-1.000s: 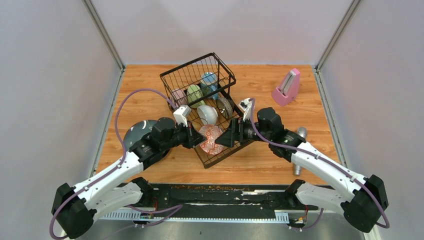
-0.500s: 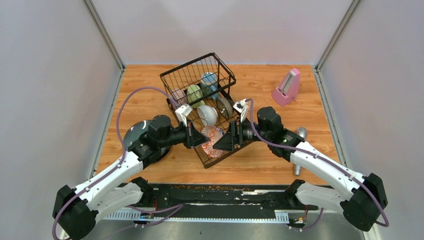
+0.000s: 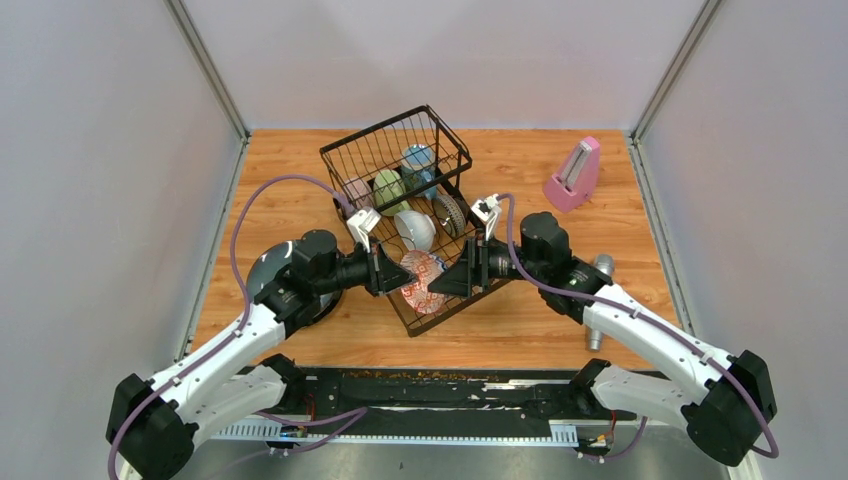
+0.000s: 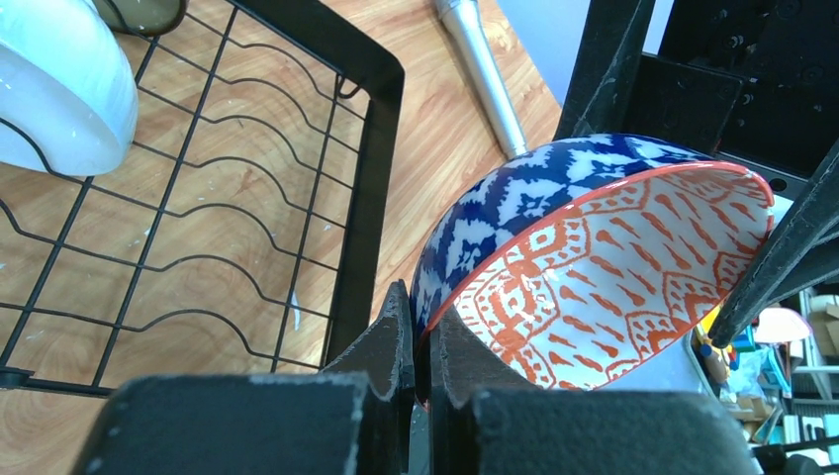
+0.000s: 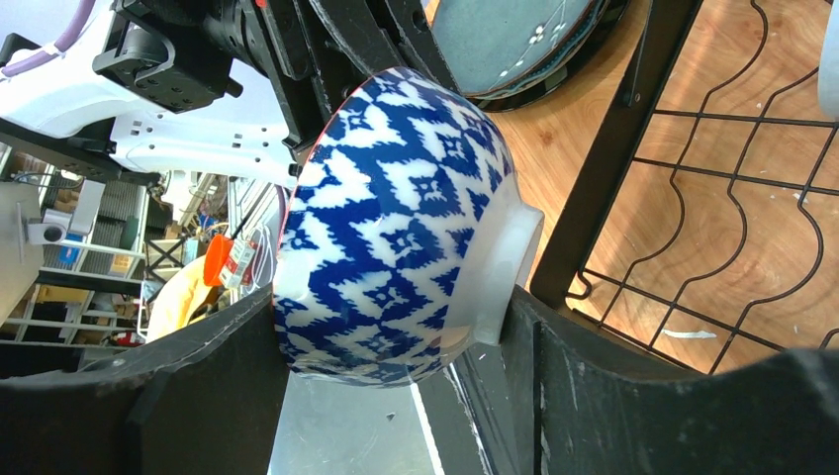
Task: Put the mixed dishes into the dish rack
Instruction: Pick up the bowl from the center of the board, then insert the bowl into the dish rack.
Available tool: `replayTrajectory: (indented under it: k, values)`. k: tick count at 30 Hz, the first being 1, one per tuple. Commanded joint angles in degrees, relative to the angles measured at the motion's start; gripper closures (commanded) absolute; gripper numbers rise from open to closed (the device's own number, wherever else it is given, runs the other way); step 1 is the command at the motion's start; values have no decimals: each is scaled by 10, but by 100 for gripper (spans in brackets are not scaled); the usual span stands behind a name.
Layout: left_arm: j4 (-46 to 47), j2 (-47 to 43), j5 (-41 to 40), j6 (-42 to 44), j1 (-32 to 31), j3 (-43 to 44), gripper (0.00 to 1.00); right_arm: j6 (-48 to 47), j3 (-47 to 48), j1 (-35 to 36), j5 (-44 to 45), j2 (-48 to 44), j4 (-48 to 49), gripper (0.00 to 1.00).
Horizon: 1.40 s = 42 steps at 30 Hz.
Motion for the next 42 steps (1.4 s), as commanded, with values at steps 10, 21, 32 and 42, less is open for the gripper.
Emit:
replayTrajectory:
  k: [10,21,32,42]
  values:
    - [5,0,-38,5,0,18,45,13,-2,4,67,9,43,54]
    - [-100,-25,-108,36,1,43,13,-60,-10,4,229,8,-27,55]
    - [-142,-108,-178,41,1,31,0,-254,0,-32,284,34,-71,54]
    - [-155,-120,-185,43,0,40,0,-349,7,-56,232,83,-75,54]
